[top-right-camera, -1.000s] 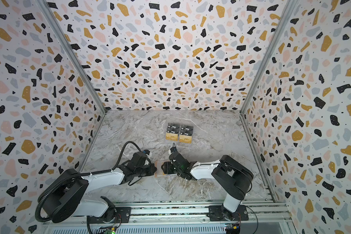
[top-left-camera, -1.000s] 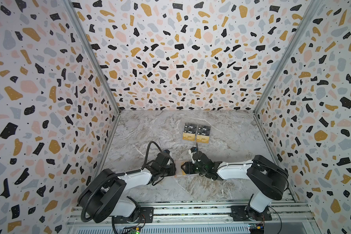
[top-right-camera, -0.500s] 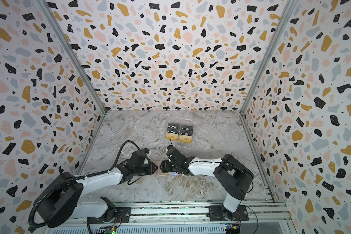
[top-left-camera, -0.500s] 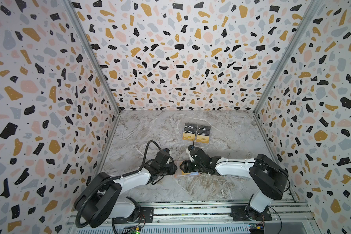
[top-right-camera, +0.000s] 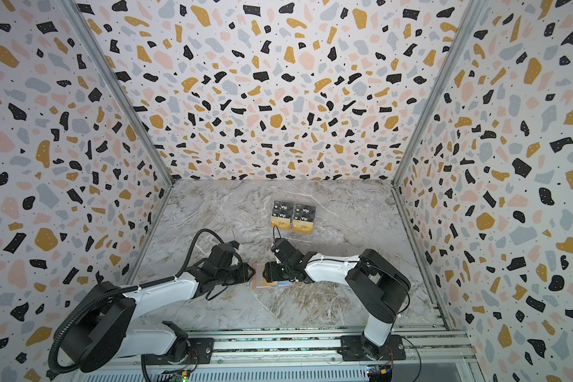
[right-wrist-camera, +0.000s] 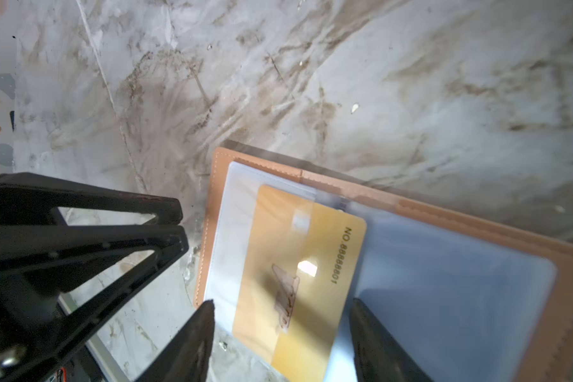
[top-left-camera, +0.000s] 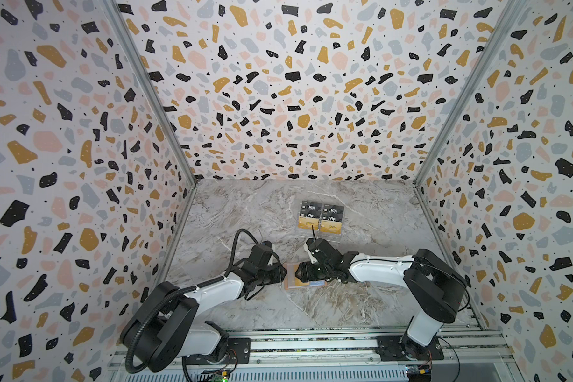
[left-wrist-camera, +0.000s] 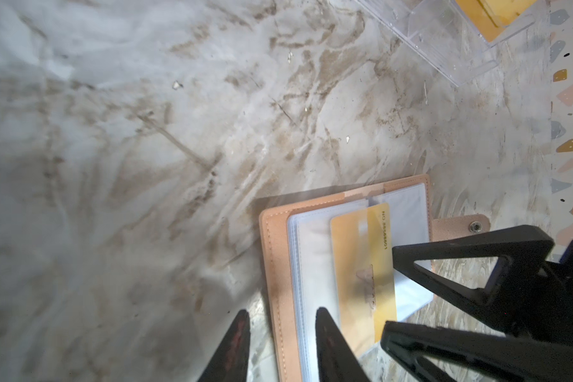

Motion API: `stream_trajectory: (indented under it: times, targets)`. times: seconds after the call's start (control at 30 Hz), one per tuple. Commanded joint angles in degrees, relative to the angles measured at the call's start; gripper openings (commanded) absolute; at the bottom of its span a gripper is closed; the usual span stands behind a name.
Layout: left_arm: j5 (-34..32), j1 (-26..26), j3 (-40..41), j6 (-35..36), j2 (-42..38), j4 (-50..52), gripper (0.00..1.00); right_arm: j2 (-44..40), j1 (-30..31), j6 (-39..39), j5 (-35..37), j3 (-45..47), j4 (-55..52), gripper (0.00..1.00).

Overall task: Insert credit cards into a card holder
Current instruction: Insert the credit card into the card slot.

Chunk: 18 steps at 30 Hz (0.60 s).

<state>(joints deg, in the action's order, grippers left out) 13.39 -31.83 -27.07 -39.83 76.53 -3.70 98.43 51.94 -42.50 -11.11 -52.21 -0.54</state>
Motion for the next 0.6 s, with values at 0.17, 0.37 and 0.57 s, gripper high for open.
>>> stream_trajectory:
  times: [0.17,0.37,0.57]
  targets:
    - [2.84,0.37,1.98,-0.62,2.26,-4.33,0.26,0.94,-0.09,-0.38,-2.96,-2.17,-0.84,0.64]
    - [3.66,0.37,3.48,-1.61,2.52,-6.21,0.25,1.79,0.61,-0.78,-4.18,-3.58,-0.48,0.64]
    - [3.80,0.37,3.65,-1.70,2.30,-6.67,0.24,2.04,1.26,-2.12,-5.94,-4.30,0.54,0.63]
